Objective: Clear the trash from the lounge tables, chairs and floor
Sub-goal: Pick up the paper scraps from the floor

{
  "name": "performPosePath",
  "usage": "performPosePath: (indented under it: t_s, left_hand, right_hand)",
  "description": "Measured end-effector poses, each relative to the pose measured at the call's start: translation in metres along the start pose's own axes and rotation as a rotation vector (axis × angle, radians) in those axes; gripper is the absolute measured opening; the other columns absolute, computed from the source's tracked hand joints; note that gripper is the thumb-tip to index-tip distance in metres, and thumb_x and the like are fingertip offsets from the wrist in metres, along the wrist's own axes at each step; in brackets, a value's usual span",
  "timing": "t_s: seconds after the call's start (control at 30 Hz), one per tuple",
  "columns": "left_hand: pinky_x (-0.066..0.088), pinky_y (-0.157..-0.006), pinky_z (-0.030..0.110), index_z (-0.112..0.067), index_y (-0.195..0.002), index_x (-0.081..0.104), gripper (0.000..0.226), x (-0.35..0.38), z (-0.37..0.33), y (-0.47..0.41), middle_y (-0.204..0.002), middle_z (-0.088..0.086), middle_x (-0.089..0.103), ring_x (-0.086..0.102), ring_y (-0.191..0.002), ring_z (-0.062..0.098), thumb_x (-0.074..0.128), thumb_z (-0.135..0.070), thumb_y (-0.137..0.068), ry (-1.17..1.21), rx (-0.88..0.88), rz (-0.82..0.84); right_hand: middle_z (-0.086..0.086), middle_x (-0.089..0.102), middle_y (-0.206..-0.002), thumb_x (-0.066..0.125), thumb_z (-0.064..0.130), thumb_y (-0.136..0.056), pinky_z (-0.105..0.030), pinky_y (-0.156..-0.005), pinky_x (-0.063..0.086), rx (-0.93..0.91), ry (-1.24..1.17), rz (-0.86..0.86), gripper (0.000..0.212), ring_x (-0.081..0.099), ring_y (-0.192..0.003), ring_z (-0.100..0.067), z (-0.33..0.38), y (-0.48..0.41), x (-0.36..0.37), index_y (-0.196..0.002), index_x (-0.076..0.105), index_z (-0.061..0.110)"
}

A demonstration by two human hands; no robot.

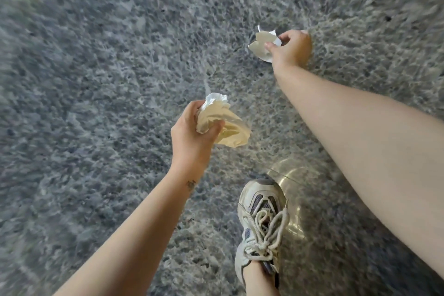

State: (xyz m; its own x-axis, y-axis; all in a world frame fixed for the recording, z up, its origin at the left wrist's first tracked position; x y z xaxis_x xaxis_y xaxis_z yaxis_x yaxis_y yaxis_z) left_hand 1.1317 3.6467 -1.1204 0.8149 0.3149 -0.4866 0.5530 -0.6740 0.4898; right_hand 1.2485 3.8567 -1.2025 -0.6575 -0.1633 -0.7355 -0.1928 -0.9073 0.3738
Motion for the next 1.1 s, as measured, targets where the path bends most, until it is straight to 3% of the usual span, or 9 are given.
performPosePath:
  t_s: [0.07, 0.27, 0.43, 0.5, 0.6, 0.73, 0.9, 1.1]
  left_hand:
    - [0.036, -0.059, 0.001, -0.024, -0.096, 0.056, 0.031, -0.002, 0.005, 0.003, -0.078, -0.019, 0.057, 0.052, -0.065, -0.016, 0.074, -0.008, -0.075, 0.013, -0.004, -0.010]
    - [0.038, -0.060, 0.002, -0.024, -0.095, 0.057, 0.031, -0.002, 0.015, 0.013, -0.079, -0.018, 0.058, 0.053, -0.067, -0.015, 0.074, -0.007, -0.075, 0.045, -0.034, -0.003]
    - [0.038, -0.059, 0.003, -0.024, -0.095, 0.057, 0.031, -0.004, 0.014, 0.013, -0.079, -0.017, 0.058, 0.053, -0.066, -0.015, 0.074, -0.007, -0.075, 0.045, -0.032, -0.010]
    - [0.040, -0.060, 0.004, -0.025, -0.097, 0.057, 0.031, -0.007, 0.013, 0.013, -0.081, -0.017, 0.059, 0.053, -0.068, -0.014, 0.074, -0.010, -0.076, 0.041, -0.037, -0.008]
    - [0.040, -0.060, 0.004, -0.025, -0.098, 0.057, 0.030, -0.011, 0.010, 0.013, -0.083, -0.016, 0.059, 0.054, -0.069, -0.011, 0.074, -0.012, -0.077, 0.034, -0.034, 0.008]
    - [0.041, -0.060, 0.004, -0.023, -0.101, 0.059, 0.030, -0.021, 0.012, 0.010, -0.082, -0.016, 0.059, 0.054, -0.068, -0.012, 0.074, -0.013, -0.077, 0.025, -0.014, -0.002]
    - [0.047, -0.069, 0.019, -0.020, -0.106, 0.060, 0.033, -0.044, 0.010, 0.027, -0.089, -0.009, 0.062, 0.058, -0.079, 0.005, 0.074, -0.014, -0.076, 0.064, -0.025, -0.029]
    - [0.039, -0.056, 0.002, -0.023, -0.099, 0.058, 0.030, -0.093, -0.019, 0.070, -0.082, -0.018, 0.058, 0.053, -0.067, -0.017, 0.074, -0.011, -0.076, 0.108, -0.013, -0.077]
  right_hand:
    - [0.001, 0.054, -0.118, 0.074, 0.031, -0.077, -0.026, -0.085, 0.042, -0.022, 0.087, -0.002, 0.022, 0.054, -0.103, -0.019, 0.001, -0.003, 0.002, -0.090, 0.065, 0.016]
    - [-0.002, 0.056, -0.115, 0.076, 0.021, -0.076, -0.020, -0.065, 0.037, -0.001, 0.059, 0.054, 0.021, 0.050, -0.083, -0.013, 0.004, -0.001, 0.009, -0.089, 0.060, 0.014]
    - [0.000, 0.062, -0.092, 0.077, 0.014, -0.073, -0.030, -0.070, 0.050, 0.056, 0.038, 0.057, 0.029, 0.055, -0.078, -0.014, 0.004, 0.007, 0.008, -0.071, 0.048, 0.018]
    - [0.001, 0.063, -0.086, 0.075, 0.011, -0.073, -0.031, -0.071, 0.052, 0.079, 0.022, 0.057, 0.025, 0.058, -0.078, -0.016, -0.001, 0.013, 0.007, -0.073, 0.050, 0.017]
    - [-0.003, 0.066, -0.092, 0.071, 0.002, -0.074, -0.032, -0.072, 0.054, 0.113, -0.035, 0.061, 0.018, 0.057, -0.077, -0.015, -0.011, 0.022, 0.006, -0.081, 0.058, 0.012]
    - [-0.003, 0.066, -0.093, 0.074, 0.002, -0.072, -0.030, -0.072, 0.052, 0.111, -0.055, 0.064, 0.024, 0.057, -0.079, -0.014, -0.013, 0.038, 0.008, -0.093, 0.064, 0.008]
    - [-0.004, 0.068, -0.094, 0.075, 0.004, -0.069, -0.031, -0.075, 0.052, 0.029, -0.103, 0.107, 0.026, 0.060, -0.080, -0.015, 0.003, 0.080, -0.011, -0.093, 0.065, 0.006]
    - [0.003, 0.062, -0.080, 0.075, 0.007, -0.071, -0.026, -0.069, 0.048, -0.185, -0.063, 0.186, 0.019, 0.057, -0.075, -0.012, 0.050, 0.151, -0.063, -0.082, 0.061, 0.014]
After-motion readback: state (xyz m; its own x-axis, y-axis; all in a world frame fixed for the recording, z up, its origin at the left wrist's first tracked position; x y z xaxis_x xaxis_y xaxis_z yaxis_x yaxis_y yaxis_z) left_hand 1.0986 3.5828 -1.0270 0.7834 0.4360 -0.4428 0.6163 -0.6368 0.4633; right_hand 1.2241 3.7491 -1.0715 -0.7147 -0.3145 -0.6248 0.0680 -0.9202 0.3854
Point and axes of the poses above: each hand's wrist, its own y-axis away from the middle knuckle, its own x-axis out of the palm, z = x × y, the point moved 2 cm from there along -y, towards the middle knuckle
